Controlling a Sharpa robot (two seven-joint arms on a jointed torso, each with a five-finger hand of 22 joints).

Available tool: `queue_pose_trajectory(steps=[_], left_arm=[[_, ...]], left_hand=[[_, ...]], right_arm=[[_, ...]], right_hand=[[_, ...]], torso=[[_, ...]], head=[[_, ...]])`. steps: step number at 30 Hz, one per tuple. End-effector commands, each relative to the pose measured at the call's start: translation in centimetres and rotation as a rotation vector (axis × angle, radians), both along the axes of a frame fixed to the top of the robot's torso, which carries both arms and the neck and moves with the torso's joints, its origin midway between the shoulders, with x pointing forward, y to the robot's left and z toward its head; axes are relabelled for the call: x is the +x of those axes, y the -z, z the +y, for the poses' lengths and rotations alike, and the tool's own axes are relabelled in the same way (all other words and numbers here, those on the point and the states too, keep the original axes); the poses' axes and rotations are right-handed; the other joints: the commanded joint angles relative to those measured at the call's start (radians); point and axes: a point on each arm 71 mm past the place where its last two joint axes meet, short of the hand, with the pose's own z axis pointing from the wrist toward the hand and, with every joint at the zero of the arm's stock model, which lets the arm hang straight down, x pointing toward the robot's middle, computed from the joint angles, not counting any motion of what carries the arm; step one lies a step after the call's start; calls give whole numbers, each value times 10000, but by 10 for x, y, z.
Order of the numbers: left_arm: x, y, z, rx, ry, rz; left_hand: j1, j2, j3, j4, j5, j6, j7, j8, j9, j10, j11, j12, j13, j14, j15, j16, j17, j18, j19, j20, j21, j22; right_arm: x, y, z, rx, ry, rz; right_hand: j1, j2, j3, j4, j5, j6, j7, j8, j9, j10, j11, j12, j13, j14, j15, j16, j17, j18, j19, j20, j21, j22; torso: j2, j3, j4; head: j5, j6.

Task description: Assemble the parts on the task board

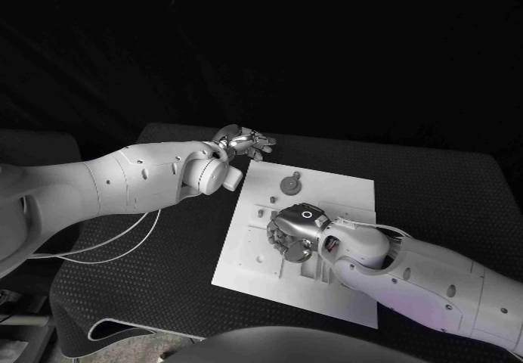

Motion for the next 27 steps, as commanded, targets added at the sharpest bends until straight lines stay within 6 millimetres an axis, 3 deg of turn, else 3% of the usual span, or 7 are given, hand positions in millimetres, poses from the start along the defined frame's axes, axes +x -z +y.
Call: queue_pose_trajectory(steps=[1, 27], left_arm=[[0, -2, -2, -72, 97, -65], [0, -2, -2, -72, 101, -55]], left_hand=[[-92, 11, -44, -10, 17, -67, 9, 53, -18, 13, 47, 11, 11, 82, 18, -65, 17, 12, 40, -399, -57, 12], [-88, 13, -43, -14, 17, -72, 11, 62, -29, 10, 48, 11, 14, 81, 20, -83, 26, 10, 39, -398, -68, 21]], right_arm=[[-1, 2, 0, -66, -129, 5], [-3, 7, 3, -179, -193, 156]], right_hand=[[-35, 90, -1, -47, 4, 68, 26, -61, 11, -62, 22, -63, 17, 72, 2, -42, 13, 62, 56, -1, 27, 13], [-65, 119, -3, -87, 6, 71, 27, -86, 31, -67, 23, -80, 64, 88, 3, -89, 52, 62, 55, 0, 22, 13]], torso=[[2, 7, -12], [3, 5, -6]], head=[[-2, -6], [41, -94]])
